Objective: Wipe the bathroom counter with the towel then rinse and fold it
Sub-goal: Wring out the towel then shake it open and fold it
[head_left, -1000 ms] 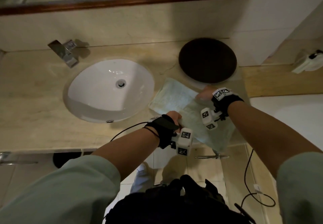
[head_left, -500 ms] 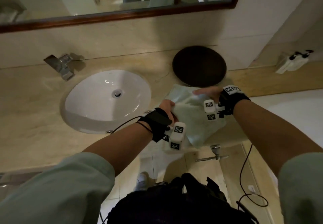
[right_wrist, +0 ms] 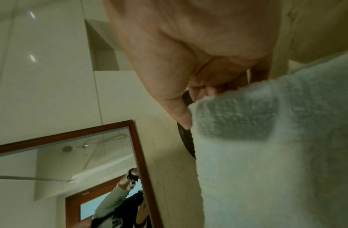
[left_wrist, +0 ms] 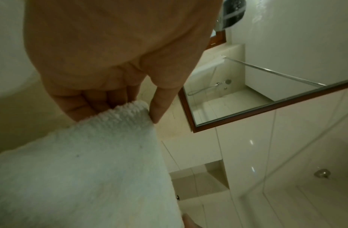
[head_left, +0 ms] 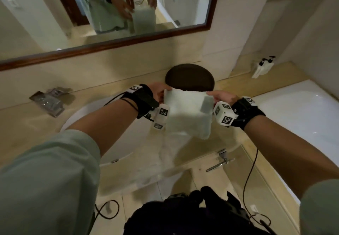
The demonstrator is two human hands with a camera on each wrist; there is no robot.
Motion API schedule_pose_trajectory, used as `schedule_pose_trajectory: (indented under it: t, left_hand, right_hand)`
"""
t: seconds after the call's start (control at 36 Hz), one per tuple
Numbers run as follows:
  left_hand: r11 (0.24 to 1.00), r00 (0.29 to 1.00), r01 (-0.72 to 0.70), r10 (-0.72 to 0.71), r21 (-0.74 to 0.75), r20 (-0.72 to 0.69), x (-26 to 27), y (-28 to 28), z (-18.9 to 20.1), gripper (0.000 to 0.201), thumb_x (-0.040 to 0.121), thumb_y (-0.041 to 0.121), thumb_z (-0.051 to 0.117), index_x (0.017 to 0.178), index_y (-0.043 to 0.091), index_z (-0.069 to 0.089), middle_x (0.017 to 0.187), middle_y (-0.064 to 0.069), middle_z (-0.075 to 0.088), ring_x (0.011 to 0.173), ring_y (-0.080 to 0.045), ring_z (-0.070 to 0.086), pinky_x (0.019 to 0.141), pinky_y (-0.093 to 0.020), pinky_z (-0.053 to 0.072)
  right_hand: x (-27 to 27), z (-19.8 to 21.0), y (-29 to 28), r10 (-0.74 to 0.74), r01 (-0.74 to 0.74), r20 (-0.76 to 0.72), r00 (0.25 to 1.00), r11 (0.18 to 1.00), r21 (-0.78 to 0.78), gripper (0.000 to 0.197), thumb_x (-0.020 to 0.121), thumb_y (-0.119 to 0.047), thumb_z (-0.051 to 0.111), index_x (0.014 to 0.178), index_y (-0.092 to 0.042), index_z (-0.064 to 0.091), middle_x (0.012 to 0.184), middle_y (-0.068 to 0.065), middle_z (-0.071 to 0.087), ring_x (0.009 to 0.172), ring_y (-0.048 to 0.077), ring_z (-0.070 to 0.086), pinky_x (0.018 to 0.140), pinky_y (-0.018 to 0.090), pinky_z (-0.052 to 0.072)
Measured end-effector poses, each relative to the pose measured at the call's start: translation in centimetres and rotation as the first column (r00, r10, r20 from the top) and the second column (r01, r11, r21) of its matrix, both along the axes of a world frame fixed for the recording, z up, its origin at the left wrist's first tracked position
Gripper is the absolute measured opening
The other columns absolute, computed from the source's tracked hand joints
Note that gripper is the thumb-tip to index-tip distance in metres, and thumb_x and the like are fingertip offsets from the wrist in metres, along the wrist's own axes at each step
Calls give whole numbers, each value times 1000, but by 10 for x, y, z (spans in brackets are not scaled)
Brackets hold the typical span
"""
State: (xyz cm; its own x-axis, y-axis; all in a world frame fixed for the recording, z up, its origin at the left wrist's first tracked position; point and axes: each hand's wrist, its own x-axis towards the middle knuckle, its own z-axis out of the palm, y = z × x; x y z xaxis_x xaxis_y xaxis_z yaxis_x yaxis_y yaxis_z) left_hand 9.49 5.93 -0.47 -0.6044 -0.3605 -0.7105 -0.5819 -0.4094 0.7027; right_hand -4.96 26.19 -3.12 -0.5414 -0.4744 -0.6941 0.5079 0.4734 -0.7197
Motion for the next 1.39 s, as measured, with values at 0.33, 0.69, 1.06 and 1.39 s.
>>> schedule_pose_trajectory:
  t: [0.33, 0.69, 1.06, 1.39]
  left_hand:
    - [968, 959, 195, -222, -160, -175, 9, -22, -20, 40, 95, 18, 53, 133, 5, 47, 136, -12, 54, 105, -16, 56, 93, -26, 44]
    - [941, 916, 323, -337, 97, 218, 85, -13, -146, 19, 90, 10, 59, 74, 15, 51, 71, -3, 45, 66, -18, 42, 75, -26, 45]
    - [962, 951, 237, -258, 136, 168, 53, -18, -136, 16, 95, 17, 50, 82, 11, 57, 77, -4, 56, 70, -17, 53, 70, -26, 45]
    - [964, 968, 220, -234, 147, 89, 26, -27, -161, 44, 84, 41, 69, 110, 6, 62, 105, -10, 69, 102, -28, 63, 98, -42, 48]
  right_hand:
    - [34, -15, -2, -237, 227, -45, 971, 962, -152, 35, 91, -22, 59, 122, -6, 57, 108, 7, 62, 83, 20, 59, 57, 24, 52]
    - [102, -145, 39, -112, 114, -25, 993, 972, 205, 52, 81, -27, 75, 120, 3, 57, 116, 18, 64, 101, 34, 63, 93, 46, 51]
    - [61, -168, 26, -110, 114, -29, 993, 960, 257, 97, 48, -53, 86, 122, 2, 58, 110, 20, 68, 97, 38, 67, 91, 54, 52]
    - [45, -163, -4, -95, 97, -22, 995, 932, 349, 74, 67, -51, 78, 121, -7, 55, 111, 20, 66, 98, 42, 64, 89, 58, 50]
